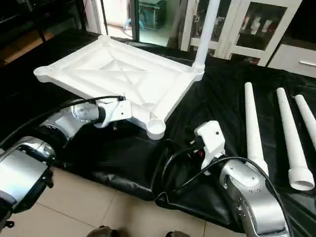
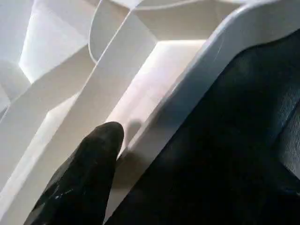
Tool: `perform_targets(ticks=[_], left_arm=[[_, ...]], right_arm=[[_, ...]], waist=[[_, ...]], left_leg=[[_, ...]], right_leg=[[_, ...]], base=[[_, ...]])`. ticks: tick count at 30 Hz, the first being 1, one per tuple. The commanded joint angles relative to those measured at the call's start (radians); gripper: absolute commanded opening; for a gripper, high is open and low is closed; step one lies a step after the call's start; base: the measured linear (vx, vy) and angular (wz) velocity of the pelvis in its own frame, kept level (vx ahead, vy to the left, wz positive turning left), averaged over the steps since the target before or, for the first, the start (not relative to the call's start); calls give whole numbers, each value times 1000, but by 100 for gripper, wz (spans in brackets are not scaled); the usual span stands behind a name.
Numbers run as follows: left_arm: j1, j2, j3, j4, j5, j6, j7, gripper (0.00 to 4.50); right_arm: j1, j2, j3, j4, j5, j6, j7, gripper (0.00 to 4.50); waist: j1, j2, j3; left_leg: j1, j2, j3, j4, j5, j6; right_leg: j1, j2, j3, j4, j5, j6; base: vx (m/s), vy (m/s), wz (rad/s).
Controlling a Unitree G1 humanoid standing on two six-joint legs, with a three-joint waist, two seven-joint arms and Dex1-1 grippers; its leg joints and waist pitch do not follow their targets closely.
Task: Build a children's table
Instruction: Rotate table base
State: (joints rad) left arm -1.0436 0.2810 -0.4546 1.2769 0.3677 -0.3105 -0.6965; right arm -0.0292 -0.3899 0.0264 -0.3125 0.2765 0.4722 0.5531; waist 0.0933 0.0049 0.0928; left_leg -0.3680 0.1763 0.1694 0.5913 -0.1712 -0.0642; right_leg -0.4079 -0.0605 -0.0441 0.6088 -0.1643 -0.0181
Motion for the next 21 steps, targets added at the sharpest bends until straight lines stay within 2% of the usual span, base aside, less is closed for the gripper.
perform_targets(ticks=[1, 3, 4, 5, 9, 10, 11, 12, 14, 16, 21], left_arm=[[7, -9, 3, 21, 8, -6, -22, 344], [12, -14, 4, 28, 7, 10, -46, 344], [14, -18, 8, 31, 3, 15, -60, 315], [14, -18, 8, 32, 2, 16, -60, 315], [8, -41, 60, 42, -45, 67, -107, 303], [7, -44, 65, 43, -51, 71, -114, 274], [7, -43, 65, 42, -50, 72, -121, 266], [9, -42, 62, 41, -45, 73, -139, 266], [15, -41, 60, 38, -42, 77, -159, 266], [24, -36, 44, 34, -26, 77, -180, 230], [41, -27, 27, 22, -2, 96, -221, 214]], right_arm=[[-8, -8, -2, -12, 3, 11, 2, 356], [-10, -10, -2, -10, 5, 10, 3, 356], [-10, -12, -2, -9, 6, 10, 4, 356], [-10, -12, -2, -9, 6, 10, 4, 356], [-17, -18, -7, -2, 5, 8, 7, 356], [-19, -19, -8, -1, 6, 7, 7, 356], [-20, -20, -9, 0, 5, 7, 7, 356], [-21, -21, -9, 2, 5, 6, 8, 356], [-23, -22, -8, 4, 4, 5, 9, 356], [-22, -24, -7, 4, 4, 4, 11, 356], [-25, -28, -6, 7, 5, 1, 11, 356]], waist=[[2, -1, -76], [2, -1, -74], [2, -1, -74], [2, -2, -73], [1, -3, -73], [2, -5, -73], [2, -4, -73], [1, -8, -73], [2, -5, -73], [1, -8, -74], [-1, -6, -75]], left_leg=[[9, 42, -20, -69, -253, 38], [9, 42, -20, -70, -258, 39], [10, 42, -20, -70, -260, 40], [10, 42, -20, -71, -263, 39], [10, 42, -19, -70, -261, 40], [11, 42, -19, -70, -260, 42], [10, 42, -19, -71, -260, 44], [9, 42, -19, -71, -259, 46], [9, 44, -20, -73, -257, 46], [10, 44, -20, -73, -258, 46], [10, 47, -20, -74, -252, 47]], right_leg=[[57, -81, 44, -86, -249, -189], [55, -83, 45, -88, -265, -188], [55, -82, 44, -89, -270, -187], [55, -83, 44, -89, -279, -185], [54, -84, 44, -91, -292, -186], [54, -84, 44, -91, -293, -184], [54, -84, 45, -92, -294, -183], [54, -84, 45, -92, -296, -180], [53, -85, 44, -92, -298, -178], [54, -85, 45, -92, -292, -178], [54, -86, 46, -89, -269, -187]], base=[[0, 0, 0], [0, 0, 0], [0, 0, 0], [0, 0, 0], [0, 0, 0], [0, 0, 0], [0, 0, 0], [0, 0, 0], [0, 0, 0], [0, 0, 0], [0, 0, 0]])
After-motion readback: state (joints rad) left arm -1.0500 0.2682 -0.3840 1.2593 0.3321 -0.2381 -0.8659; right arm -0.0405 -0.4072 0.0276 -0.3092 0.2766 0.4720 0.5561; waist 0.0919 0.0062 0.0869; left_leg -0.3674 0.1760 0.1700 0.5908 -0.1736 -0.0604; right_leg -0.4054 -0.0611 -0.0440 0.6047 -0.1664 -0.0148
